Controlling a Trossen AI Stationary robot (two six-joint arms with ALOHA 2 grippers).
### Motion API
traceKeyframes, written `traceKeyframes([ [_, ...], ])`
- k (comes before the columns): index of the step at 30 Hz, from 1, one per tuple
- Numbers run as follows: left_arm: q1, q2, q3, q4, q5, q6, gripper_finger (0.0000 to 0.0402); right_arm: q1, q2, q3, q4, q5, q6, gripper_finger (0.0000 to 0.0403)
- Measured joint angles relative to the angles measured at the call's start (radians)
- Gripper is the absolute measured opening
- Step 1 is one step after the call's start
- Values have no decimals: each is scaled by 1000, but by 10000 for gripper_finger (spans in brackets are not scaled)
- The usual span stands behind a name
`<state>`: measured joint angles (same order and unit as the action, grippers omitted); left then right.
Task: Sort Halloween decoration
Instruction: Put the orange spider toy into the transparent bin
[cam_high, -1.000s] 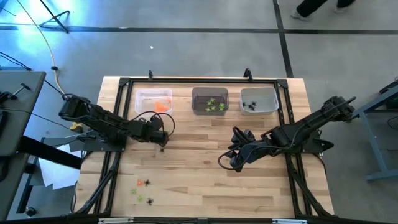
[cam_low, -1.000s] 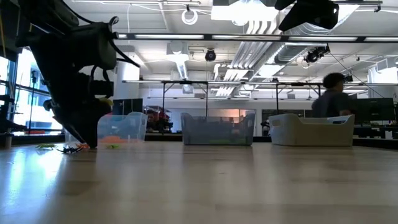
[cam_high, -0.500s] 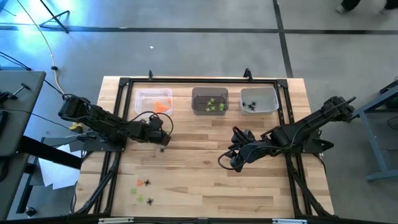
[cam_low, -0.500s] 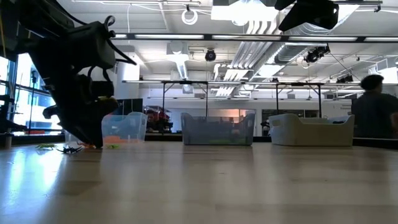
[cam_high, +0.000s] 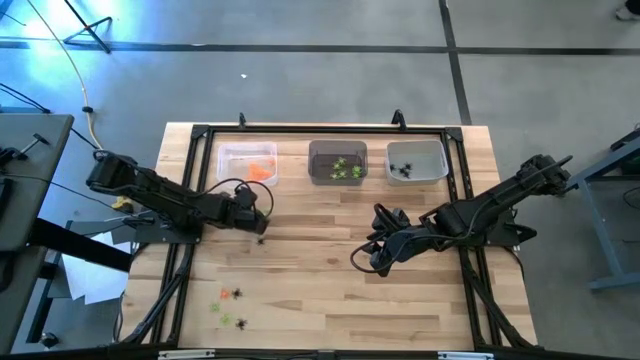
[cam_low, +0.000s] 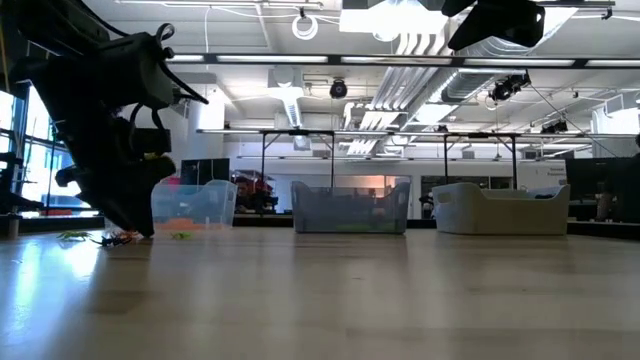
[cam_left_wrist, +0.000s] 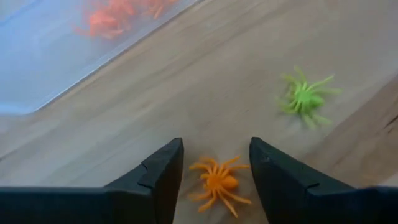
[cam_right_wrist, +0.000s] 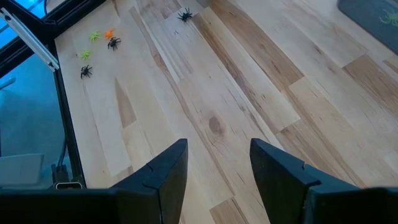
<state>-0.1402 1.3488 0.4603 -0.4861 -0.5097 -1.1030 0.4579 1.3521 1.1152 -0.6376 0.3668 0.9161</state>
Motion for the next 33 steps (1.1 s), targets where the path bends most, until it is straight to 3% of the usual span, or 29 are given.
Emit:
traceKeyframes([
  [7, 0, -45, 1, -46, 98, 0, 190, 0, 0, 0, 0, 0, 0, 171],
  [15, 3, 14, 8, -36, 94, -22, 170, 0, 0, 0, 5, 0, 0, 171],
  [33, 1, 37, 9, -17, 66, 9, 17, 0, 0, 0, 6, 0, 0, 171],
])
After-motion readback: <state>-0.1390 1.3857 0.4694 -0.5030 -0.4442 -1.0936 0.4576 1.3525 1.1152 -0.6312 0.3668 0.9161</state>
